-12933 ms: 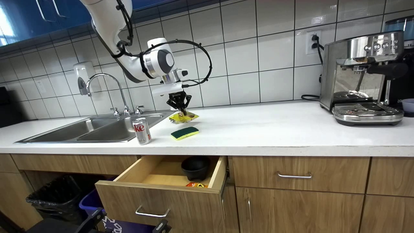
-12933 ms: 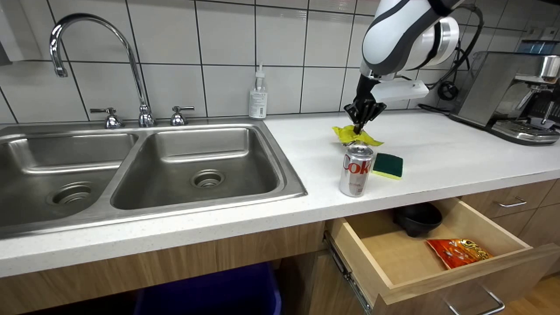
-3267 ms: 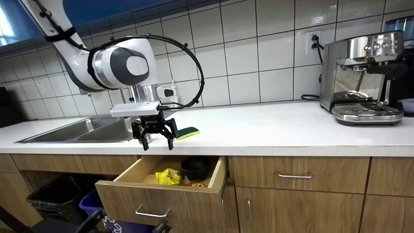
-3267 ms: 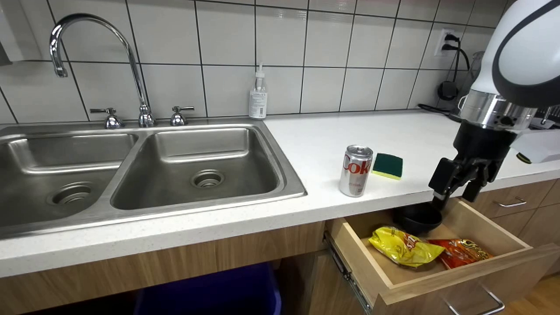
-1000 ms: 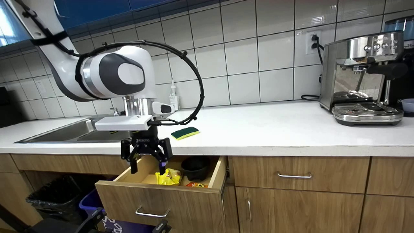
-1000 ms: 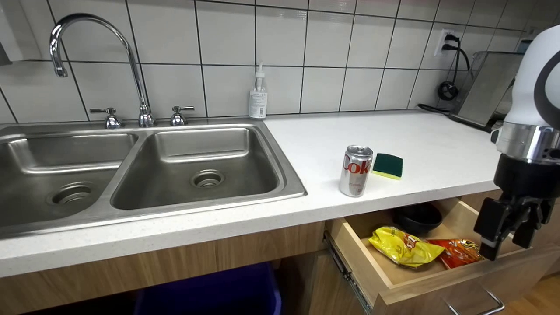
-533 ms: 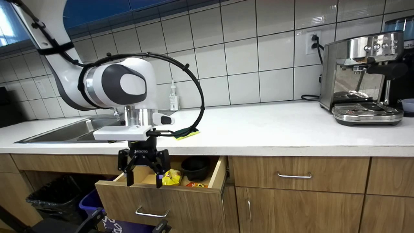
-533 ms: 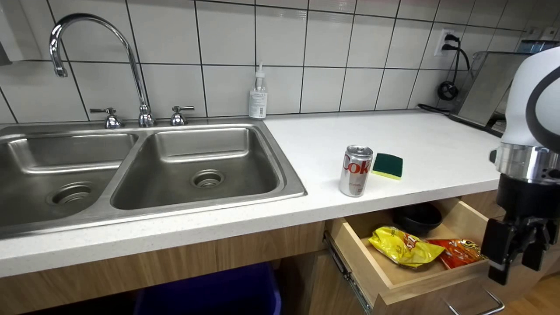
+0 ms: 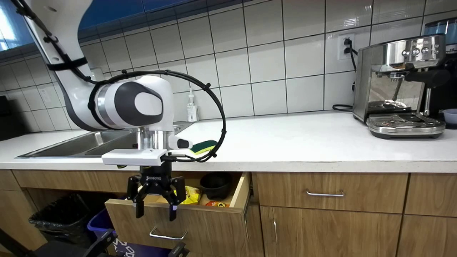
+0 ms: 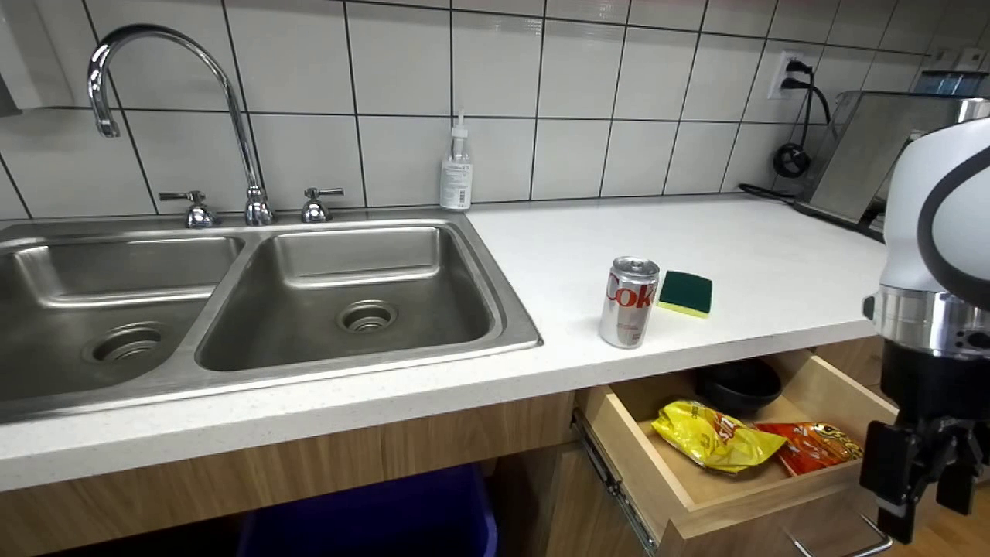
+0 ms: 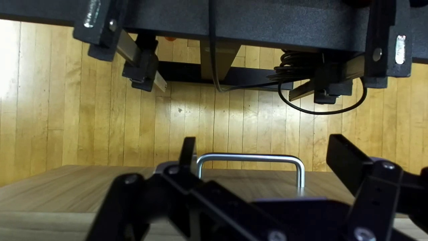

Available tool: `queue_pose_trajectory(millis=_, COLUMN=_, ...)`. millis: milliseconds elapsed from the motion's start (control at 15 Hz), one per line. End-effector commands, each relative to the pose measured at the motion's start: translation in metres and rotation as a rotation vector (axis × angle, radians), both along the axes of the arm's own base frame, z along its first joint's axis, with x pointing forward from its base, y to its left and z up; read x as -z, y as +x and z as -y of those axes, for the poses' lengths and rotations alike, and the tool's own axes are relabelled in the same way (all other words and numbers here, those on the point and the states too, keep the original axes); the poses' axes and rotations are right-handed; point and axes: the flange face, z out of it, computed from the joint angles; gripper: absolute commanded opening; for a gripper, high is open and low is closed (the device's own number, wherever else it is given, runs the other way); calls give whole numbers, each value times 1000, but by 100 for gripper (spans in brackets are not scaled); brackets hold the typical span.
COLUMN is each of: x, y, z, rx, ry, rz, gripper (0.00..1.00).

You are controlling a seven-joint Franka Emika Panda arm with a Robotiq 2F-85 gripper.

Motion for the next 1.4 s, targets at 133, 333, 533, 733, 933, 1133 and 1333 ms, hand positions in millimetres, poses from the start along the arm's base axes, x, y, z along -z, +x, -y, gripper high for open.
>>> queue_pose_trajectory(millis=133, x=8, y=-2, z=-3, rx=-13, ry=-10, rz=-9, gripper=100)
queue_pose_trajectory(millis=333, x=11, y=-1, z=-3, rx=-19, ry=-12, rz=1, gripper=100)
queue_pose_trajectory(millis=533, x=13, y=1, z=-3, rx=-24, ry=-14, rz=22, gripper=100)
queue_pose_trajectory(millis=733, x=16, y=3, z=-4, rx=-27, ry=-11, rz=41, gripper=100)
queue_pose_trajectory(millis=933, x=16, y=6, z=-5, rx=-27, ry=-5, rz=68, gripper=100)
queue_pose_trajectory(millis=1133, x=15, y=10, z=-6, rx=-36, ry=-6, rz=106, gripper=100)
queue_pose_trajectory(millis=1333, x=14, y=15, z=-6, rx=-43, ry=-5, rz=148, gripper=100)
